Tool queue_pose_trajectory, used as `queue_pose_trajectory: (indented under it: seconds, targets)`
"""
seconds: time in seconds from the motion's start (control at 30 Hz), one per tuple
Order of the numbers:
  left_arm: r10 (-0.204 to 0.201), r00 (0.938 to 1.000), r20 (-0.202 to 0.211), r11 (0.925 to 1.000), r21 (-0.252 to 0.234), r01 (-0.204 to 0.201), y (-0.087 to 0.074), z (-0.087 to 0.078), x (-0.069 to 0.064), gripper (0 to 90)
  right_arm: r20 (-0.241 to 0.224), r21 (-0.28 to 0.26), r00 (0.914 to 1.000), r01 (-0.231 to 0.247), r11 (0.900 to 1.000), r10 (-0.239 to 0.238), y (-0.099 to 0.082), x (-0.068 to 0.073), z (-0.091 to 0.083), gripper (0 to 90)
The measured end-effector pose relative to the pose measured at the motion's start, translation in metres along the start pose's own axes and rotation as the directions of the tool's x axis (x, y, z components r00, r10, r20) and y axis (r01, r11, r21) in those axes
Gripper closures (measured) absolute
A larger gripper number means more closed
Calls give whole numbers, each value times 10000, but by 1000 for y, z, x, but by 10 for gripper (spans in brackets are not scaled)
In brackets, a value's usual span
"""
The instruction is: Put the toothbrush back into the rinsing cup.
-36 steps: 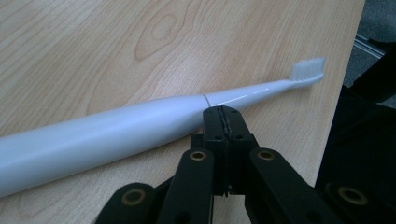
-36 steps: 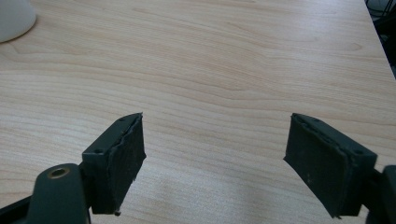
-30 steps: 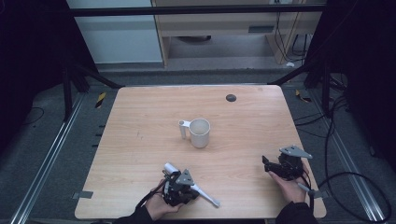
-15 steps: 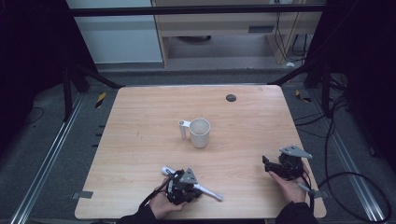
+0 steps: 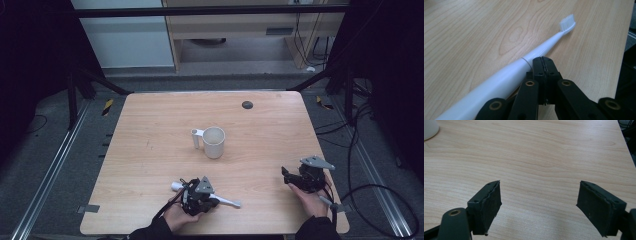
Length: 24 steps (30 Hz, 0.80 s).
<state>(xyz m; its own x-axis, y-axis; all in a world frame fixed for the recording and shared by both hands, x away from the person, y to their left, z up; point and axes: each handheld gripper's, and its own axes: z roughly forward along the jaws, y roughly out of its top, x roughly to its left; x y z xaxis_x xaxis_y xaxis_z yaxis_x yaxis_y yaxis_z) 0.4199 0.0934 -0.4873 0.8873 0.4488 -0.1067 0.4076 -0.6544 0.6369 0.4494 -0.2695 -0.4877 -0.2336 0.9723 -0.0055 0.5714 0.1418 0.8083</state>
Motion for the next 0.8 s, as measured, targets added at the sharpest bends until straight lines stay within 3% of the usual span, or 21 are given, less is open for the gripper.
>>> queue_pose_trajectory:
  seconds: [0.57, 0.73, 0.77, 0.8]
  targets:
    - [-55, 9997, -245, 9991, -422, 45, 7, 0, 3, 894, 35, 3, 10000, 37, 10000, -37, 0, -1, 0, 192]
    - [-7, 9990, -437, 9959, -905, -33, 10, -18, 6, 893, 41, 4, 10000, 46, 10000, -46, 0, -1, 0, 193]
    - [-77, 9974, -713, 9945, -1050, 2, 10, -29, 14, 893, 58, -1, 10000, 54, 10000, -54, 0, -1, 0, 192]
    - [-77, 9974, -713, 9945, -1050, 2, 10, -29, 14, 893, 62, -1, 10000, 44, 10000, -44, 0, -1, 0, 193]
